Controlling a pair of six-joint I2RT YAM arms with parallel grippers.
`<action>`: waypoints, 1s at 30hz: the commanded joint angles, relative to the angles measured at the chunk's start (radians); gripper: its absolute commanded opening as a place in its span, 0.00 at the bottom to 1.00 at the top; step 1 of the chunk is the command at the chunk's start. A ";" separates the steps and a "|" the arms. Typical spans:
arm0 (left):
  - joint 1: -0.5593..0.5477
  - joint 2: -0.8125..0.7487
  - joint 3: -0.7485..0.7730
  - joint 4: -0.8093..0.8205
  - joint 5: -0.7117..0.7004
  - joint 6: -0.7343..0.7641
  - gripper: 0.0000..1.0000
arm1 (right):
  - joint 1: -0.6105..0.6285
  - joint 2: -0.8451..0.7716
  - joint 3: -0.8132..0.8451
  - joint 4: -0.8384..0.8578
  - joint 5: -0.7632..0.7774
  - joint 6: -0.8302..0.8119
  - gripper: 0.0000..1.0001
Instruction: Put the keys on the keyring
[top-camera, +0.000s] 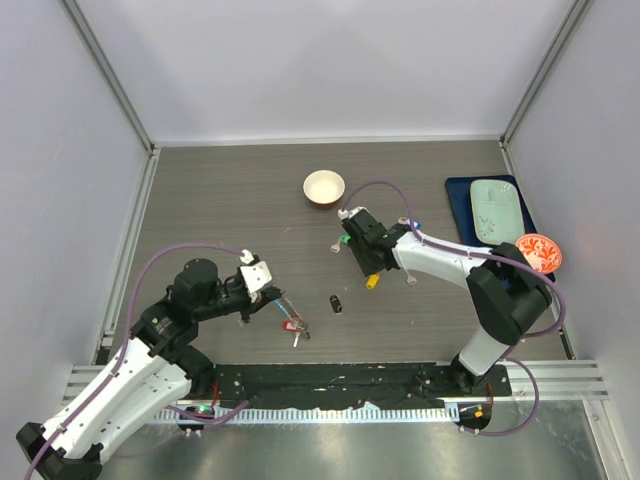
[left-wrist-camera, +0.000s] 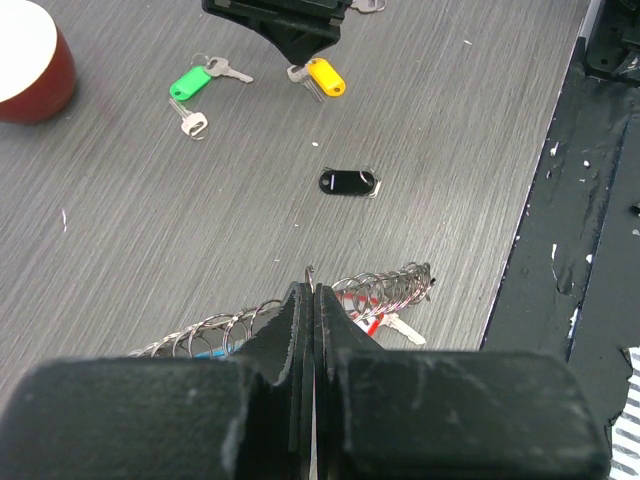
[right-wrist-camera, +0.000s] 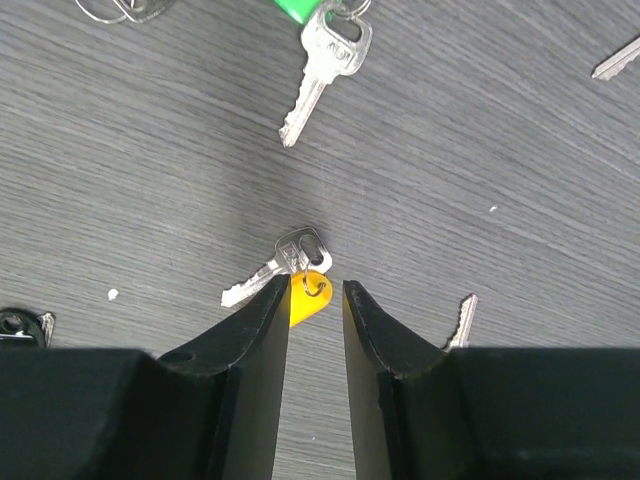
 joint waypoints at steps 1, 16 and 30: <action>0.001 -0.015 0.037 0.026 -0.009 0.013 0.00 | 0.000 0.012 0.053 -0.055 -0.001 -0.018 0.34; 0.001 -0.009 0.035 0.024 -0.007 0.013 0.00 | 0.002 0.069 0.072 -0.069 -0.021 -0.032 0.29; 0.002 -0.010 0.034 0.023 -0.004 0.010 0.00 | 0.000 0.098 0.062 -0.064 0.016 -0.041 0.23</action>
